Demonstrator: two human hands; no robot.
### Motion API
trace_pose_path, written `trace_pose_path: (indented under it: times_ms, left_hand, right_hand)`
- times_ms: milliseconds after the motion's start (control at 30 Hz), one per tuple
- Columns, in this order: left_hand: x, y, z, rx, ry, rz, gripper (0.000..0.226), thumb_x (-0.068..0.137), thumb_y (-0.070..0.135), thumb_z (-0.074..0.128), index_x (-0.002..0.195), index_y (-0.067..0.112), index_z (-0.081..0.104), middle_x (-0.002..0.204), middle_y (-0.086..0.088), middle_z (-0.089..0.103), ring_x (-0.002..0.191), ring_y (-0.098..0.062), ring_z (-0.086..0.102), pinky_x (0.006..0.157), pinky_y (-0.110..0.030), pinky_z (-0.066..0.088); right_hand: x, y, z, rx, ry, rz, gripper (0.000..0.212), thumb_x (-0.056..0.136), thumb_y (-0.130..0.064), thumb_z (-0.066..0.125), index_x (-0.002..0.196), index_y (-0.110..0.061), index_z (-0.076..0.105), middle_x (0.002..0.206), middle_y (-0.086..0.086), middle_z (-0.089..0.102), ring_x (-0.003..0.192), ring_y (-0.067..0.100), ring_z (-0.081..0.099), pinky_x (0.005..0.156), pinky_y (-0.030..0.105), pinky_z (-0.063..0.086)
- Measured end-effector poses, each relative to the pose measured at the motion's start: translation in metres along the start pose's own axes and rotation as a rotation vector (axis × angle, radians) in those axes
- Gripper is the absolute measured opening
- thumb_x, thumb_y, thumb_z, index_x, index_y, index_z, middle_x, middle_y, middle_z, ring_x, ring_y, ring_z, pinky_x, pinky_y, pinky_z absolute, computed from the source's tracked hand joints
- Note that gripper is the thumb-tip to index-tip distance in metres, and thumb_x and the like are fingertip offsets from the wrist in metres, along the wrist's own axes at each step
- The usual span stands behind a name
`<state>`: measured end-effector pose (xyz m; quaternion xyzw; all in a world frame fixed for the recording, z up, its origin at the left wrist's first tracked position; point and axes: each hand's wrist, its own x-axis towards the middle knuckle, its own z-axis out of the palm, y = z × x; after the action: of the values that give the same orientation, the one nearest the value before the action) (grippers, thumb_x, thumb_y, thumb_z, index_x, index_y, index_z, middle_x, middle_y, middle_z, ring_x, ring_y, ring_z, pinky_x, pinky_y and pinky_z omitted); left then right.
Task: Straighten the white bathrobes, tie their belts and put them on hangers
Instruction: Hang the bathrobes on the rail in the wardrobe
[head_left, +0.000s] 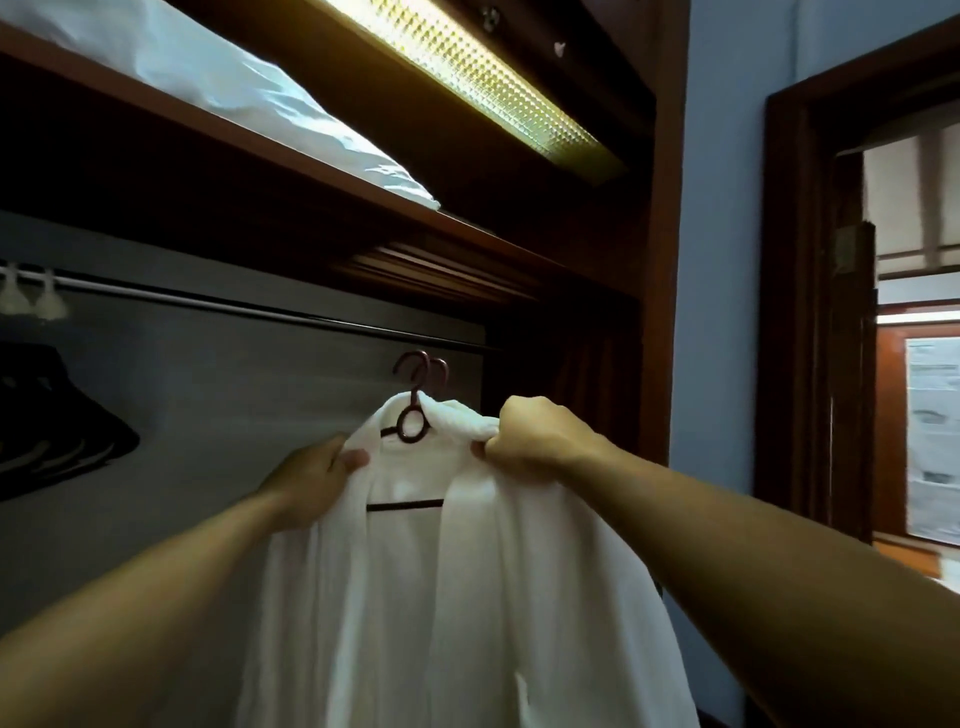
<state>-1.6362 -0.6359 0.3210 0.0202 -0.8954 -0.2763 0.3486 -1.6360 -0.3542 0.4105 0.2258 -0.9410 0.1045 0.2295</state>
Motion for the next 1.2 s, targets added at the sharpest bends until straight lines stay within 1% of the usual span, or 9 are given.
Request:
trace_pose_path:
  times_ms: [133, 267, 367, 533, 667, 800, 933, 1000, 1200]
  left_hand:
    - [0.061, -0.027, 0.011, -0.013, -0.042, 0.058, 0.020, 0.104, 0.042, 0.046, 0.103, 0.030, 0.062, 0.109, 0.007, 0.066, 0.104, -0.019, 0.062, 0.089, -0.034, 0.045]
    - [0.120, -0.047, 0.024, -0.019, -0.069, 0.058, 0.018, 0.104, 0.042, 0.047, 0.091, 0.033, 0.056, 0.095, 0.008, 0.064, 0.088, -0.014, 0.059, 0.077, -0.032, 0.043]
    - [0.163, -0.069, 0.029, -0.027, -0.090, 0.101, 0.037, 0.101, 0.057, 0.042, 0.091, 0.025, 0.056, 0.088, 0.009, 0.061, 0.087, -0.018, 0.061, 0.075, -0.035, 0.045]
    - [0.228, -0.101, 0.040, 0.005, -0.065, 0.071, 0.035, 0.104, 0.050, 0.041, 0.110, 0.020, 0.059, 0.118, 0.007, 0.060, 0.107, -0.028, 0.059, 0.086, -0.034, 0.042]
    - [0.279, -0.129, 0.054, -0.006, -0.076, 0.080, 0.037, 0.104, 0.046, 0.041, 0.108, 0.015, 0.062, 0.119, -0.007, 0.065, 0.105, -0.028, 0.060, 0.091, -0.036, 0.043]
    - [0.322, -0.156, 0.059, 0.067, -0.055, 0.066, 0.043, 0.102, 0.054, 0.038, 0.106, 0.021, 0.065, 0.120, -0.009, 0.067, 0.108, -0.030, 0.061, 0.095, -0.039, 0.046]
    - [0.357, -0.164, 0.060, 0.045, 0.046, 0.096, 0.050, 0.104, 0.049, 0.041, 0.136, 0.014, 0.057, 0.140, -0.016, 0.057, 0.129, -0.037, 0.051, 0.109, -0.041, 0.037]
    - [0.370, -0.159, 0.060, 0.029, 0.106, 0.103, 0.054, 0.101, 0.055, 0.040, 0.135, 0.015, 0.055, 0.140, -0.016, 0.055, 0.129, -0.037, 0.050, 0.107, -0.042, 0.038]
    - [0.397, -0.173, 0.074, 0.003, 0.022, 0.089, 0.068, 0.094, 0.072, 0.030, 0.121, 0.017, 0.058, 0.133, -0.016, 0.059, 0.123, -0.035, 0.054, 0.100, -0.040, 0.042]
  right_hand:
    - [0.043, -0.009, 0.009, 0.031, -0.019, 0.045, 0.024, 0.086, -0.042, 0.063, 0.094, -0.020, 0.058, 0.092, 0.005, 0.061, 0.085, 0.027, 0.062, 0.069, 0.030, 0.049]
    - [0.084, -0.014, 0.021, 0.040, -0.006, 0.102, 0.023, 0.086, -0.037, 0.061, 0.100, -0.018, 0.061, 0.094, 0.005, 0.060, 0.093, 0.029, 0.066, 0.076, 0.034, 0.055]
    - [0.118, -0.023, 0.032, 0.042, -0.014, 0.140, 0.021, 0.087, -0.031, 0.057, 0.100, -0.015, 0.060, 0.099, 0.008, 0.063, 0.095, 0.030, 0.066, 0.074, 0.033, 0.053]
    - [0.179, -0.038, 0.049, 0.041, 0.007, 0.145, 0.038, 0.091, -0.041, 0.061, 0.114, -0.011, 0.067, 0.116, 0.011, 0.069, 0.105, 0.030, 0.068, 0.080, 0.031, 0.056]
    - [0.221, -0.051, 0.063, 0.029, -0.012, 0.148, 0.043, 0.093, -0.034, 0.059, 0.124, -0.005, 0.064, 0.124, 0.015, 0.068, 0.111, 0.031, 0.067, 0.087, 0.031, 0.055]
    - [0.259, -0.058, 0.083, 0.084, 0.030, 0.157, 0.041, 0.091, -0.031, 0.054, 0.123, -0.006, 0.062, 0.126, 0.017, 0.065, 0.112, 0.034, 0.065, 0.083, 0.031, 0.052]
    - [0.294, -0.055, 0.090, 0.096, 0.065, 0.174, 0.038, 0.089, -0.034, 0.056, 0.116, -0.010, 0.065, 0.120, 0.013, 0.067, 0.105, 0.032, 0.067, 0.072, 0.030, 0.047]
    - [0.305, -0.051, 0.088, 0.089, 0.112, 0.169, 0.037, 0.087, -0.038, 0.058, 0.113, -0.013, 0.066, 0.116, 0.012, 0.068, 0.102, 0.031, 0.068, 0.071, 0.029, 0.047]
    - [0.329, -0.052, 0.095, 0.001, 0.120, 0.130, 0.029, 0.085, -0.034, 0.059, 0.104, -0.014, 0.067, 0.109, 0.012, 0.071, 0.098, 0.031, 0.069, 0.073, 0.029, 0.051]
